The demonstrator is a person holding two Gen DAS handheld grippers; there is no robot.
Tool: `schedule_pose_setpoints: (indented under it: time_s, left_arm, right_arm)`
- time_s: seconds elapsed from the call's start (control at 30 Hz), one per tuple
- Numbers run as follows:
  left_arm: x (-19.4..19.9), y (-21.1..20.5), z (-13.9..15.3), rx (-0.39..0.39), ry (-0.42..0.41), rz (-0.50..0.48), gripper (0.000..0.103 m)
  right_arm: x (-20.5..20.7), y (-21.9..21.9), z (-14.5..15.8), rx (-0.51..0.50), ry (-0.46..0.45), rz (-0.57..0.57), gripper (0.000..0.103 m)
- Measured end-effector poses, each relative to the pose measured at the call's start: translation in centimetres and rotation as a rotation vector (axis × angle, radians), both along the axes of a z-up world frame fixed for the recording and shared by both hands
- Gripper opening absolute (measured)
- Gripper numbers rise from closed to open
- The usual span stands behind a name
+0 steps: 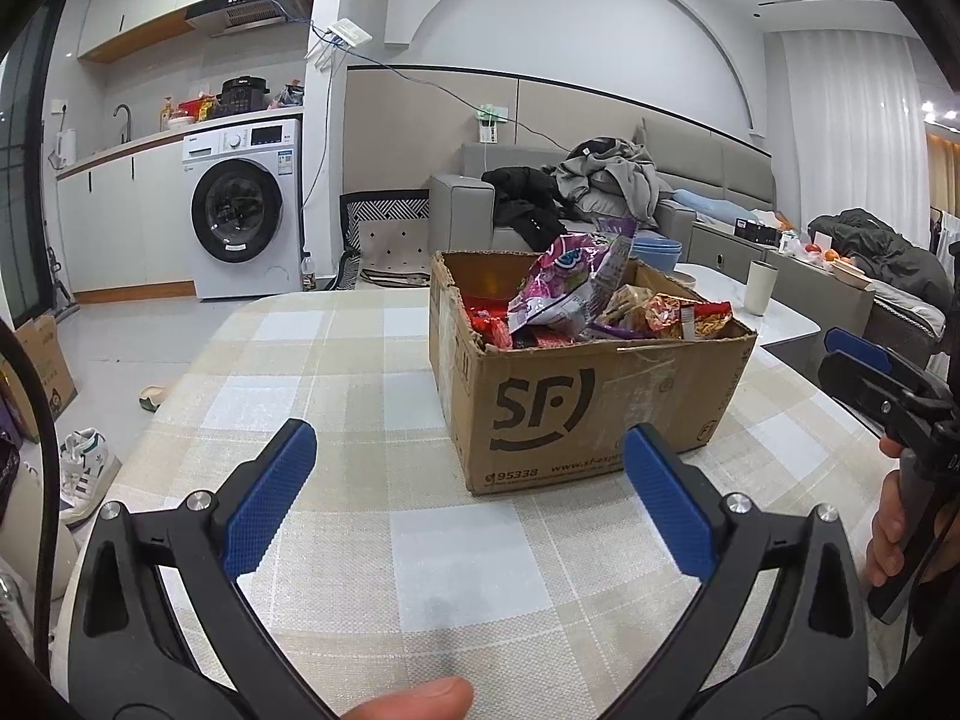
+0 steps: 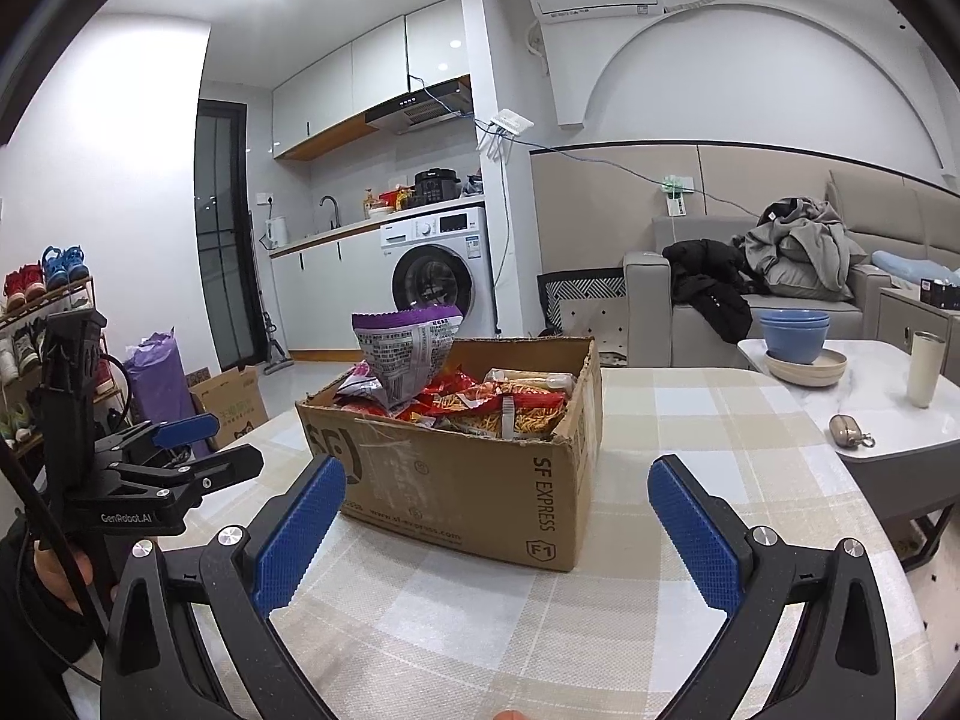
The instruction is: Organize snacks
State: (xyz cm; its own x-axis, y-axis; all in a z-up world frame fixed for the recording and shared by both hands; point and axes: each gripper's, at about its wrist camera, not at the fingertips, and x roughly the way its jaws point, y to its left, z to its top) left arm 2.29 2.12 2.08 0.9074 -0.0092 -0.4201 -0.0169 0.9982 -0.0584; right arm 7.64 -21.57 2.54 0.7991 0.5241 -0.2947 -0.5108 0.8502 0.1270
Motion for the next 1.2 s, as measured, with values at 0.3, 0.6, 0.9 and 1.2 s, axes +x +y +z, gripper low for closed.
schedule_pose_setpoints:
  time_s: [0.3, 0.6, 0.9, 1.2]
  left_arm:
    - [-0.10, -0.63, -0.09, 0.020, -0.007, -0.010, 0.102]
    - [0.01, -0.77, -0.37, 0.011, 0.002, -0.004, 0.102]
    - [0.27, -0.72, -0.58, 0.006, 0.007, 0.000, 0.102]
    - [0.25, -0.66, -0.58, 0.004, 0.008, 0.001, 0.102]
  right_arm:
    - [0.00, -0.02, -0.01, -0.003, -0.001, 0.001, 0.103]
    - [-0.08, 0.10, 0.05, -0.009, -0.004, 0.004, 0.103]
    - [-0.10, 0.13, 0.05, -0.009, -0.004, 0.003, 0.103]
    - [-0.10, 0.16, 0.04, -0.010, -0.004, 0.003, 0.103]
